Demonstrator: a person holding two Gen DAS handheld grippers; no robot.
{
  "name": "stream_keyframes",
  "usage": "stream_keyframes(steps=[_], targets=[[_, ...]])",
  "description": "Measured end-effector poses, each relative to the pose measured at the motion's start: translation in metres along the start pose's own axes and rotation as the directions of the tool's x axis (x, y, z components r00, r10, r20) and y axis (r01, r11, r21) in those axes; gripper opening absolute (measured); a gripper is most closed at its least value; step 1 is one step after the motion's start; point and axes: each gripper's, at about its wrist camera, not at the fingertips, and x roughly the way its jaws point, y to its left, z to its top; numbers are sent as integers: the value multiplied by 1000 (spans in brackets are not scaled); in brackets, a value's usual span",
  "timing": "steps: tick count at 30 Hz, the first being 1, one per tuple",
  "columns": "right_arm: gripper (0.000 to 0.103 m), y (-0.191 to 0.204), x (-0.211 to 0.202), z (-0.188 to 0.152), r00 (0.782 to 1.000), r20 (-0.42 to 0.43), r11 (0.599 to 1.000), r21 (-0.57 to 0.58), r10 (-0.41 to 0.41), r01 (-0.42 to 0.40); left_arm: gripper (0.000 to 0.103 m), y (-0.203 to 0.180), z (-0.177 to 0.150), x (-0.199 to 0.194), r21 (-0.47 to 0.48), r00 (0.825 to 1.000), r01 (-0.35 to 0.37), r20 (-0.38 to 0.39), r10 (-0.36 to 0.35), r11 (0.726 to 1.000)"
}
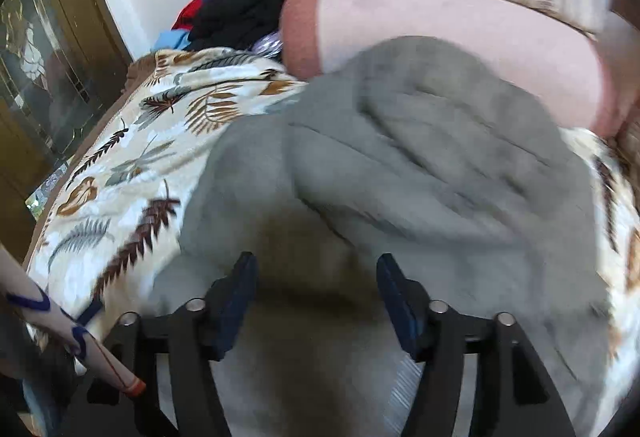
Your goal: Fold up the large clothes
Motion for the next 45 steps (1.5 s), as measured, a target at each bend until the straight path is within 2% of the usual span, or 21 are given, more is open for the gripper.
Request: stream_keyframes(steps=[4,9,13,16,19,25,33,45], targets=[[71,-63,-67,-59,996,1,995,46,-93,93,101,-4,-8,-17,10,1000,-3,14,3,1000],[77,-139,-132,-131,965,13,951,176,-261,254,101,-12,-32,-48,3,1000,-18,-19,18,1000],[78,-181,-153,-185,965,13,918,309,-263,247,101,-23,-60,-78,35,999,-28,-33,29,999],[78,-190,-148,-204,972,12,915,342,-234,216,101,-32,-82,-93,58,996,-36,-75,41,998],[78,-183,-137,-212,983,11,930,327,-181,168,101,-40,-95,-105,74,993,-34,-108,41,997],[78,-165,-134,-223,985,46,959,237,-168,153,101,-62,-100,-128,131,994,-71,-68,81,989],[78,-178,-138,-243,984,53,950,274,-172,151,101,-71,-96,-137,164,987,-152,-21,158,975],[78,-178,-141,-247,979,56,947,269,-195,173,101,-66,-100,-134,166,989,-135,-37,143,977]])
